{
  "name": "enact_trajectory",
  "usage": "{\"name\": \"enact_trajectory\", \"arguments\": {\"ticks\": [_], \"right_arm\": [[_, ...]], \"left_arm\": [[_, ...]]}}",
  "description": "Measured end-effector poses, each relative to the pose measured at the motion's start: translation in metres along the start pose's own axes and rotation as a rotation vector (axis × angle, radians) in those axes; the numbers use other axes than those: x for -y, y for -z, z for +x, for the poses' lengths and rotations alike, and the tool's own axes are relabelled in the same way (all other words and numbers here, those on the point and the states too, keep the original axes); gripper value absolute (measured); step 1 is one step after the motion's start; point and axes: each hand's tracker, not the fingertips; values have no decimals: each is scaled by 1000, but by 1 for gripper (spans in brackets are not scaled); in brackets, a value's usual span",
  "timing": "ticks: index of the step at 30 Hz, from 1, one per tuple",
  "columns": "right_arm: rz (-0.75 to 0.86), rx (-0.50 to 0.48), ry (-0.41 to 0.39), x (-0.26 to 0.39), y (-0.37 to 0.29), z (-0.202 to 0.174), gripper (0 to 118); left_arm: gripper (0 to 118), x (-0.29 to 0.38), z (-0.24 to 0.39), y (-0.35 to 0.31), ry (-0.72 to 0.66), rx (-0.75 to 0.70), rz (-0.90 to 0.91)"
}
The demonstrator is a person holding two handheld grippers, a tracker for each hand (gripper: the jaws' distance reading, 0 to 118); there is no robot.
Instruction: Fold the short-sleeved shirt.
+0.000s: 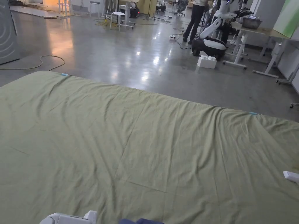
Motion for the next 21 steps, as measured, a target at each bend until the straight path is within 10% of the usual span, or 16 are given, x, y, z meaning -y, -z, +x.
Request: {"name": "enact_trajectory", "arguments": {"ticks": [21], "right_arm": [[-10,-14,-83,-21,-9,-9,1]], "left_arm": [[29,5,36,-10,89,-22,-22]]}}
